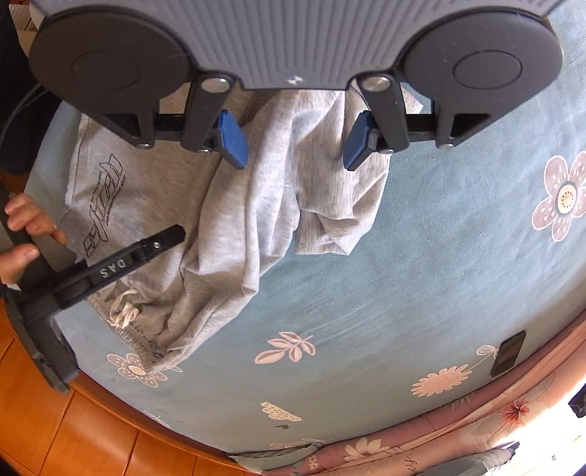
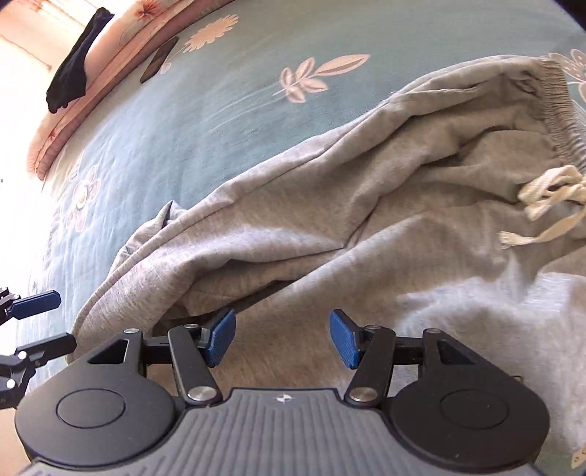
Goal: Fold clothes
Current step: 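Move both open grippers back over the spread sweatpants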
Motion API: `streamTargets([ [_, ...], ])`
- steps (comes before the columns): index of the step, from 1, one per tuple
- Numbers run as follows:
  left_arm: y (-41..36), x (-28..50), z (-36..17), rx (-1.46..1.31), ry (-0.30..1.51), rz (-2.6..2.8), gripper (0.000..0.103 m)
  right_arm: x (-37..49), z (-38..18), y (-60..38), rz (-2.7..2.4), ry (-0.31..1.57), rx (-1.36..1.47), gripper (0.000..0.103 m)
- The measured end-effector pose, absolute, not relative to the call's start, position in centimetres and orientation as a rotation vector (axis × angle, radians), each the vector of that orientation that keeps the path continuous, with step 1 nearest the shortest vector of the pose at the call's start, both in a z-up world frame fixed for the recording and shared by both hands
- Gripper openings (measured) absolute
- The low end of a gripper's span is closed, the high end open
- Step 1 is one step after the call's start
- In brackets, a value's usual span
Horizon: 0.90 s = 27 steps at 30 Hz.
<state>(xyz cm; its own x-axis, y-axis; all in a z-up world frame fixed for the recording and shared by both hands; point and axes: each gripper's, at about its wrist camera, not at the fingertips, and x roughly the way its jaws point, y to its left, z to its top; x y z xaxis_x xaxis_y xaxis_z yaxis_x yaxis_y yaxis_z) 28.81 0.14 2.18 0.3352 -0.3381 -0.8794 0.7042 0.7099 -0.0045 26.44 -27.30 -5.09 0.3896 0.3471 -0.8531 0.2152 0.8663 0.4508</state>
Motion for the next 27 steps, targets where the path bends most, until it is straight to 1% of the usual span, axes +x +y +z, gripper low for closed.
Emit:
streamTargets([
  [5,0.6,26.4,0.6,0.414,0.91,-0.721,0.058,26.2,-5.1,-25.7,0.141,1.092,0.476,0.062],
  [7,0.5,25.6,0.1,0.423,0.866,-0.719,0.055,25.8,-4.9,-25.7,0.157,1.054,0.473,0.062],
  [11,0.2,24.0,-0.6,0.475,0.747,-0.729,0.055,24.5,-4.5,-25.9,0.198,0.977,0.473,0.064],
  [15,-0.6,21.8,-1.3,0.557,0.627,-0.691,0.055,22.2,-4.4,-25.7,0.244,0.898,0.451,0.064],
  [19,-1.4,18.1,-1.5,0.635,0.516,-0.606,0.055,17.6,-3.4,-25.1,0.236,0.806,0.425,0.064],
  [20,-1.4,17.2,-1.3,0.632,0.501,-0.587,0.056,15.9,-2.8,-25.0,0.228,0.778,0.416,0.064],
  [22,-1.0,15.6,-0.7,0.585,0.526,-0.567,0.056,12.7,-1.5,-24.9,0.2,0.74,0.399,0.072],
  [25,0.1,13.3,0.2,0.588,0.531,-0.541,0.057,8.8,0.3,-25.3,0.195,0.728,0.401,0.072],
  [27,1.0,11.9,0.7,0.578,0.527,-0.502,0.057,6.5,1.7,-26.0,0.15,0.67,0.386,0.072],
])
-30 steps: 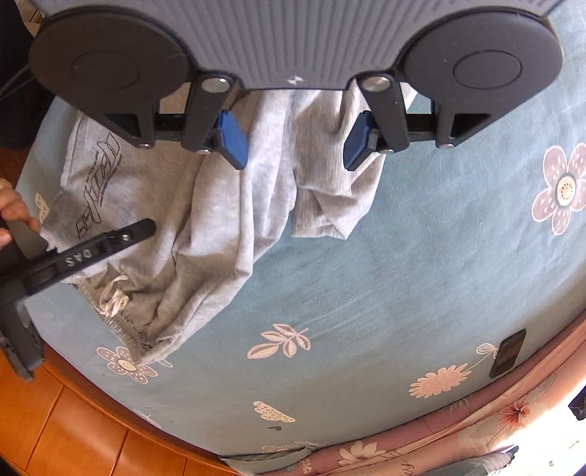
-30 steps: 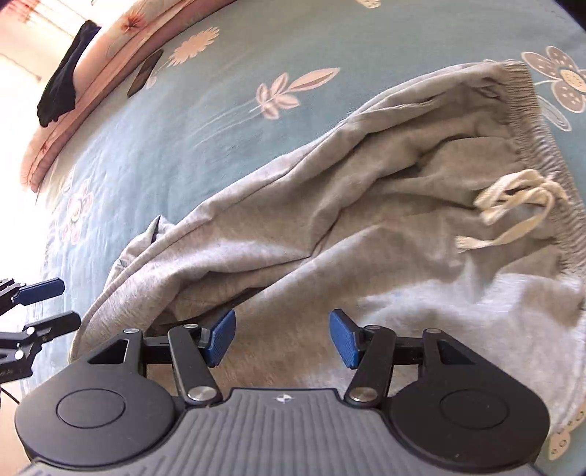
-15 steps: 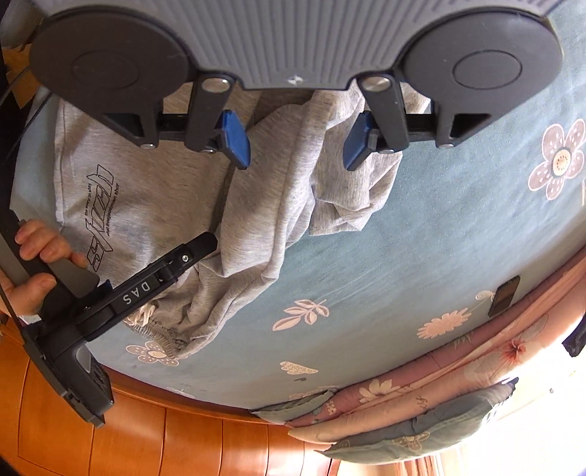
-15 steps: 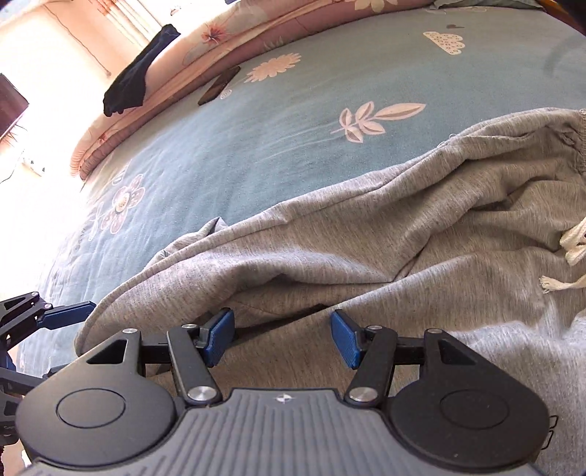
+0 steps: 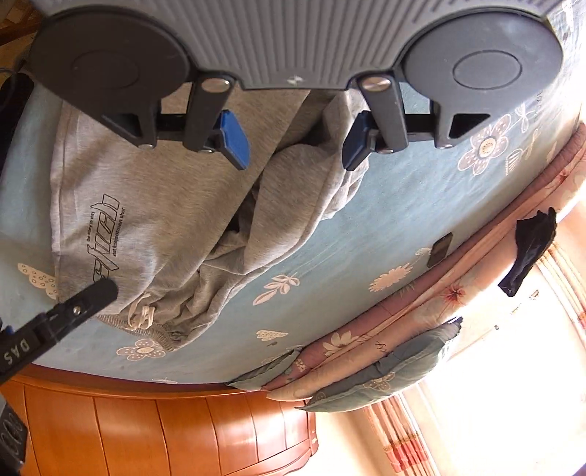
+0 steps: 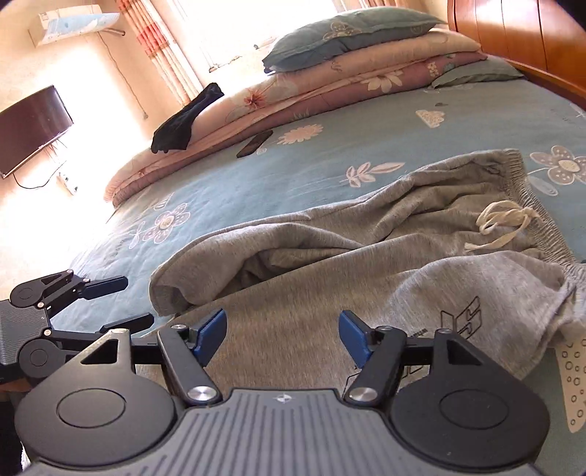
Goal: Fold clothes
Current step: 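Move both open grippers back over the spread sweatpants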
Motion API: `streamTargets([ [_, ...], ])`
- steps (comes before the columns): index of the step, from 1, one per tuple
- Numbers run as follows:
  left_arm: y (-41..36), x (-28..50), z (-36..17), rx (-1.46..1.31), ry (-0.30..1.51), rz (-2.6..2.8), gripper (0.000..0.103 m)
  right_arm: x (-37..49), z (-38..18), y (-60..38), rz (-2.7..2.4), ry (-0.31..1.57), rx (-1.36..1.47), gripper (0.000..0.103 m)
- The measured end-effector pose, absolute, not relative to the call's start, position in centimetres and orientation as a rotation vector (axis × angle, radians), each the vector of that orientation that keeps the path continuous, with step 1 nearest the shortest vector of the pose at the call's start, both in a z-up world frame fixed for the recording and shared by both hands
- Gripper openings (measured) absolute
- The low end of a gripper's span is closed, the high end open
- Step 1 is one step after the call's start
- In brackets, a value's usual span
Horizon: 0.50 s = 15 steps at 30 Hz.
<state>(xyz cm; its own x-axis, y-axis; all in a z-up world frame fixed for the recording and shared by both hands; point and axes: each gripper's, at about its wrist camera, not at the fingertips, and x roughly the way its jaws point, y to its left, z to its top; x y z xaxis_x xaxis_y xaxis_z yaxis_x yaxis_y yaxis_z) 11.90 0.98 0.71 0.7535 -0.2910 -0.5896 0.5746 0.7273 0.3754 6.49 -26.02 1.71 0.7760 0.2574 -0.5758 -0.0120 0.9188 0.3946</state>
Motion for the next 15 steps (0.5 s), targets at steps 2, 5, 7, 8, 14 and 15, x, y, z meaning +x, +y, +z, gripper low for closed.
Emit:
streamTargets([
  [2,2.1,10.8,1.3,0.54,0.547,-0.493,0.056,4.4,3.1,-27.2,0.097,0.617,0.413,0.072],
  [5,3.0,9.3,1.7,0.535,0.543,-0.498,0.057,2.1,4.3,-30.2,0.047,0.579,0.477,0.072],
  [7,3.0,8.9,1.5,0.54,0.541,-0.487,0.057,0.8,4.1,-32.7,-0.045,0.568,0.497,0.072],
  [8,2.9,8.9,1.4,0.53,0.545,-0.493,0.057,0.3,3.6,-34.4,-0.093,0.573,0.535,0.072],
  [14,0.8,10.5,-0.5,0.486,0.611,-0.58,0.057,-0.3,-3.8,-43.1,-0.24,0.624,0.925,0.072],
  [15,0.2,10.9,-0.9,0.488,0.616,-0.597,0.057,0.0,-4.9,-43.8,-0.246,0.628,0.962,0.072],
])
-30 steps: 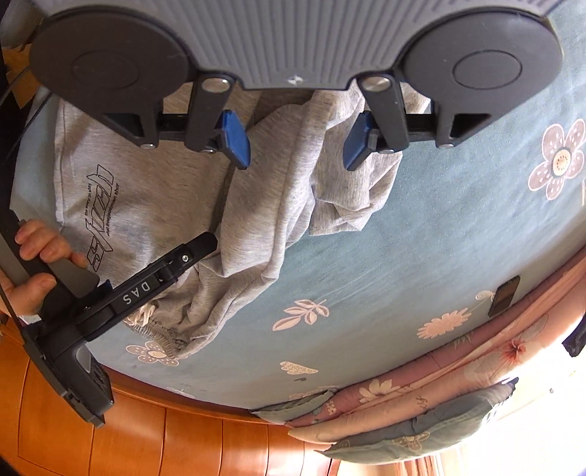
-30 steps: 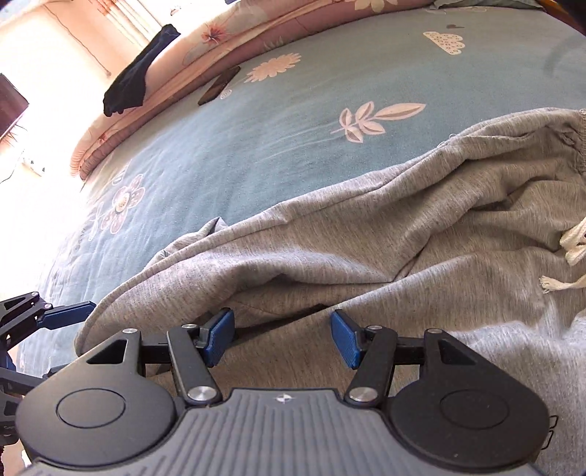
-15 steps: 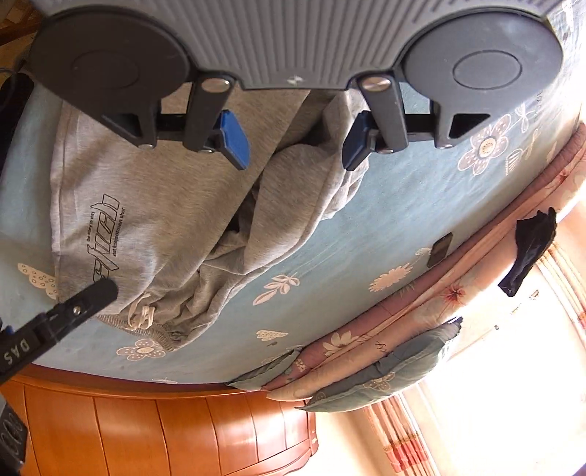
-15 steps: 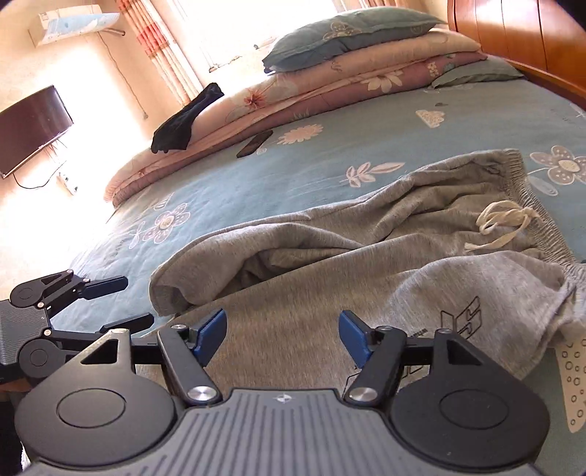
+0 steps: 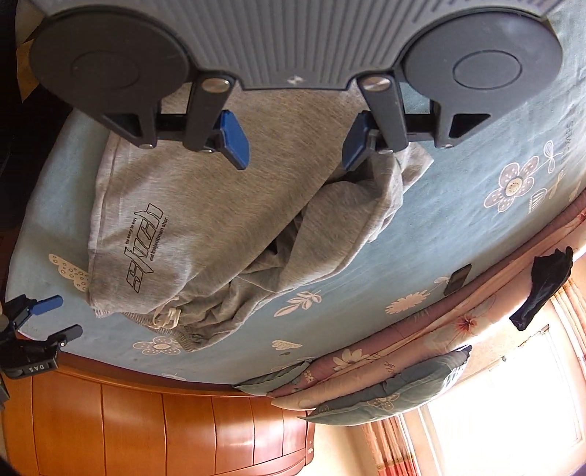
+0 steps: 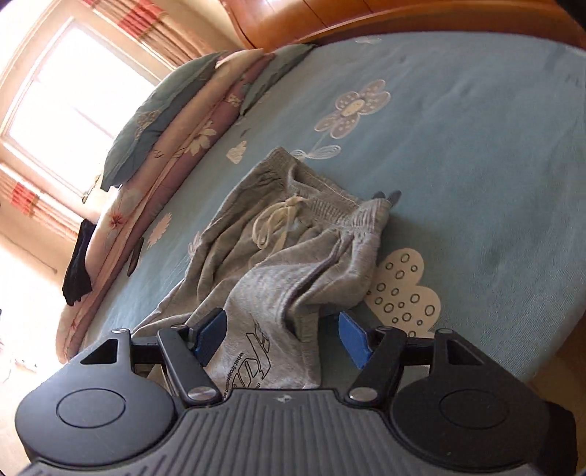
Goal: Fold clothes
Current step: 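Move both open grippers back over the spread sweatpants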
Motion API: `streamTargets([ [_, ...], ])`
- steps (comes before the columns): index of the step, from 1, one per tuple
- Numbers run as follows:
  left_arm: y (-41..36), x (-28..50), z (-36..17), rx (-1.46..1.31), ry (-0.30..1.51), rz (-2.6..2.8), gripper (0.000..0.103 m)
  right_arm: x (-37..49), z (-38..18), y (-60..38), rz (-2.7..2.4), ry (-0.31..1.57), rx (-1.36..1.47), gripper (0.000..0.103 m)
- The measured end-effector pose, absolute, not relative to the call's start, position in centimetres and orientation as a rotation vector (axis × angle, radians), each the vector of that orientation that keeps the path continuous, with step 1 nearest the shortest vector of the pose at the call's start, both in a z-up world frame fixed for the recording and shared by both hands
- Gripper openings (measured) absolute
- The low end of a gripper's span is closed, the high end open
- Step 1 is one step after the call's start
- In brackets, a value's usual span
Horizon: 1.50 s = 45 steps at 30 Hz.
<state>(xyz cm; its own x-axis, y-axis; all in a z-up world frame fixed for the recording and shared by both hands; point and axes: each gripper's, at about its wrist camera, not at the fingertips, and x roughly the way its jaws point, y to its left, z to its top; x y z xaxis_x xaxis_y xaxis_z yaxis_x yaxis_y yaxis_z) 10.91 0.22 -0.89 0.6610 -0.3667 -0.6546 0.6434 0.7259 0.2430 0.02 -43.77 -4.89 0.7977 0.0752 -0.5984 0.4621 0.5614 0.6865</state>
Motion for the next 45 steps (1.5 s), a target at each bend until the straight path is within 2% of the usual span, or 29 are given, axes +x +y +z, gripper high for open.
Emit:
streamTargets([
  [10,-3.3,17.6,-1.4,0.515,0.634,-0.726,0.057,6.0,-9.7,-46.2,-0.286,0.698,1.076,0.072],
  [17,-2.7,19.5,0.1,0.488,0.707,-0.767,0.058,8.9,-8.7,-45.8,-0.376,0.837,1.021,0.072],
  [25,-1.8,17.5,-1.5,0.519,0.629,-0.706,0.057,7.0,-11.9,-46.3,-0.368,0.662,1.215,0.072],
  [26,-1.7,16.6,-1.5,0.53,0.609,-0.698,0.057,6.7,-12.0,-46.3,-0.358,0.644,1.21,0.07],
  [27,-1.5,15.5,-1.4,0.546,0.586,-0.694,0.057,6.6,-12.0,-46.3,-0.346,0.633,1.188,0.061],
  [28,-1.4,14.4,-1.3,0.552,0.577,-0.694,0.058,6.5,-12.0,-46.2,-0.333,0.622,1.166,0.045],
  [31,-0.8,11.3,-0.7,0.549,0.582,-0.694,0.058,6.5,-11.0,-46.1,-0.32,0.642,1.064,0.017],
  [38,1.5,6.4,0.3,0.537,0.624,-0.67,0.058,4.1,-7.0,-45.3,-0.41,0.671,0.771,0.005],
  [42,2.2,5.5,0.1,0.521,0.643,-0.669,0.059,2.6,-6.3,-46.2,-0.506,0.689,0.706,0.004],
  [45,1.7,5.5,-0.8,0.527,0.675,-0.667,0.059,1.9,-5.4,-45.1,-0.489,0.676,0.669,0.014],
])
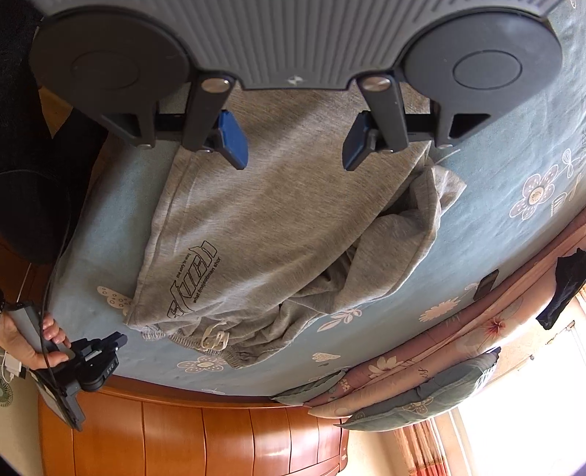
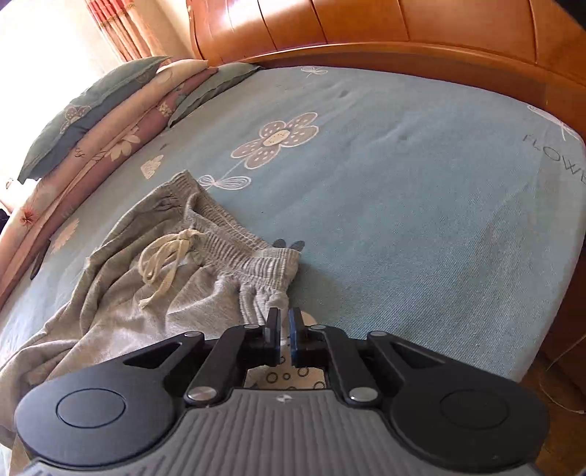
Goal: Fold clothes
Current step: 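Move both open grippers back over the spread sweatpants, then grasp a sweatpants leg with the right gripper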
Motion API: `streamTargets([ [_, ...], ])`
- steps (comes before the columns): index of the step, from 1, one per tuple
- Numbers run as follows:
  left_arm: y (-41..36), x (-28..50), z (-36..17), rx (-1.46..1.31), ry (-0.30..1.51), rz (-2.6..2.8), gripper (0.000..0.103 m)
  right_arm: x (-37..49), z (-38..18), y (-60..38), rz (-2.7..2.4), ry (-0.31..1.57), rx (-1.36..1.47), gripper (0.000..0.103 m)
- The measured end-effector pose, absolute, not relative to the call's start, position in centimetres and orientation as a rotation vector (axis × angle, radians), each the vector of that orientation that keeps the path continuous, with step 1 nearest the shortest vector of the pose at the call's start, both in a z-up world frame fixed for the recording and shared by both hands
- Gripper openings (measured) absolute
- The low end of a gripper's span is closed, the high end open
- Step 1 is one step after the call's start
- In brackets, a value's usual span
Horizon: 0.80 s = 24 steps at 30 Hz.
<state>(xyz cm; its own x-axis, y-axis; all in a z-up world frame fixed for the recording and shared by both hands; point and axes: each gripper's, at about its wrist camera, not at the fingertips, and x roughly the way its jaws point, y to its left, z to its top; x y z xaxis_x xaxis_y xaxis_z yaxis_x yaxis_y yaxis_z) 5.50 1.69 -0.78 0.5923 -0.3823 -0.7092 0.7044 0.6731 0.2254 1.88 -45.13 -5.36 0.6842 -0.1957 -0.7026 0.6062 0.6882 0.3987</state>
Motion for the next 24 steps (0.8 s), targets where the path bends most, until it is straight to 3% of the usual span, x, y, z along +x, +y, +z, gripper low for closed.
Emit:
streamTargets([
  [2,1.2,5.2,-1.5,0.556,0.689,-0.67,0.059,1.7,-4.1,-43.5,-0.432,0.651,0.634,0.015],
  [4,0.9,5.0,-2.0,0.577,0.703,-0.671,0.059,2.2,-2.8,-41.2,-0.334,0.648,0.577,0.037],
  [5,1.0,5.1,-2.0,0.573,0.713,-0.67,0.059,2.7,-2.4,-39.8,-0.264,0.666,0.539,0.042],
  [12,6.0,8.6,-0.5,0.256,0.907,-0.504,0.06,6.4,-1.2,-25.3,0.276,0.809,0.175,0.058],
  [16,10.5,9.6,-0.4,-0.01,0.991,-0.45,0.066,6.3,-1.9,-17.3,0.451,0.822,-0.046,0.059],
  [24,13.1,8.7,-1.5,-0.016,0.977,-0.363,0.067,9.0,0.5,-11.3,0.515,0.719,-0.263,0.06],
])
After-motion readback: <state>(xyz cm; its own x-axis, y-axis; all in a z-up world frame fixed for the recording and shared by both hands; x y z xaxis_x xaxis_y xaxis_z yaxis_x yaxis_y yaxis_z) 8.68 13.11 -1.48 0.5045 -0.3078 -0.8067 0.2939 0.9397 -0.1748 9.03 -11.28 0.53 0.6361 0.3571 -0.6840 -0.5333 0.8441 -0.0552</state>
